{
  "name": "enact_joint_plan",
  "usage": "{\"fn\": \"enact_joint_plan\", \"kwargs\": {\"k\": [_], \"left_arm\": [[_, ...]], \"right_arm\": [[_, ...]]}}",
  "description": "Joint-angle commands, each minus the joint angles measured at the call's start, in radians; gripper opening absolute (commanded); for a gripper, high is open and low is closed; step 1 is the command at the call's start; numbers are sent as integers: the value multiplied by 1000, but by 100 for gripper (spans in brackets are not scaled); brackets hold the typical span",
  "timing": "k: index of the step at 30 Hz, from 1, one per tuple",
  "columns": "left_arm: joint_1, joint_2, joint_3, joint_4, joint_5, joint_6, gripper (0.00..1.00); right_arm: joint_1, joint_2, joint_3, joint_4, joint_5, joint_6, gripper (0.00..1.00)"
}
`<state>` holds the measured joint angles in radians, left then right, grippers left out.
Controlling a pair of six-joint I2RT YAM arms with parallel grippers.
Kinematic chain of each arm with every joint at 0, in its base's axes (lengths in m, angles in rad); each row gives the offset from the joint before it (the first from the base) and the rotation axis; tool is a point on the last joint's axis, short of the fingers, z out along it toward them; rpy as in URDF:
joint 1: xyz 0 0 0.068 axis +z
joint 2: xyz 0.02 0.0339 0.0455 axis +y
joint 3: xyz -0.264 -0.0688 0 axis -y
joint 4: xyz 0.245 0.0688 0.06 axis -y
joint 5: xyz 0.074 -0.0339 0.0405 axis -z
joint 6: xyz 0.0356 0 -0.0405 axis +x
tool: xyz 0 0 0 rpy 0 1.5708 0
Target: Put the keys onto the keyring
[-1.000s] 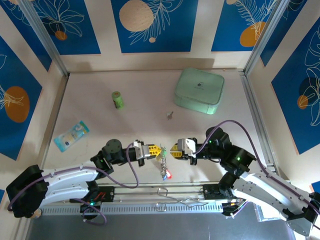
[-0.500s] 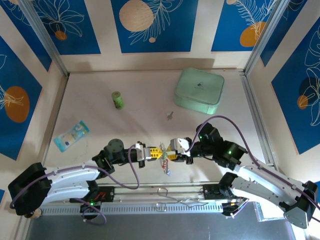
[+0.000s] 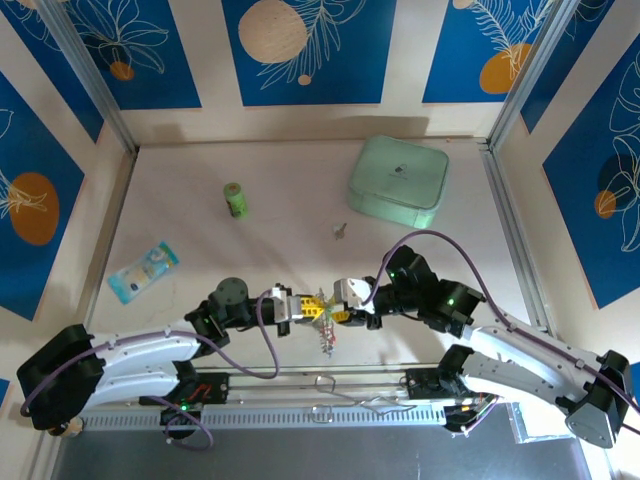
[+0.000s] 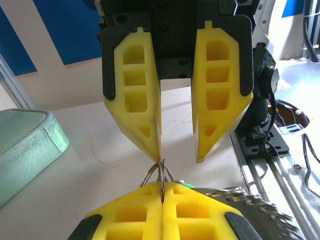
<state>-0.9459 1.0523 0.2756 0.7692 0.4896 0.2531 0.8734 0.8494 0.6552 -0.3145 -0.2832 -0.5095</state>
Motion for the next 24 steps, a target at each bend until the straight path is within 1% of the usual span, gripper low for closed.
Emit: {"fn": "enact_joint_plan", "kwargs": {"k": [1, 5, 8, 12, 21, 24], "left_arm": [[-5, -6, 19, 69, 35, 3, 0], [-6, -9, 17, 64, 29, 5, 0], [-5, -7, 20, 58, 29, 5, 0], [-5, -7, 25, 50, 29, 5, 0], [-5, -8, 25, 52, 30, 5, 0], [-5, -8, 24, 55, 32, 2, 0]], "right_arm": [[10, -4, 24, 23, 35, -11, 28], [10, -39, 3, 44, 65, -19, 27], [10, -38, 3, 38, 58, -21, 27], [16, -12, 16, 14, 29, -21, 25], [28, 32, 29, 15, 21, -27, 21], [30, 48, 36, 11, 34, -26, 17]]}}
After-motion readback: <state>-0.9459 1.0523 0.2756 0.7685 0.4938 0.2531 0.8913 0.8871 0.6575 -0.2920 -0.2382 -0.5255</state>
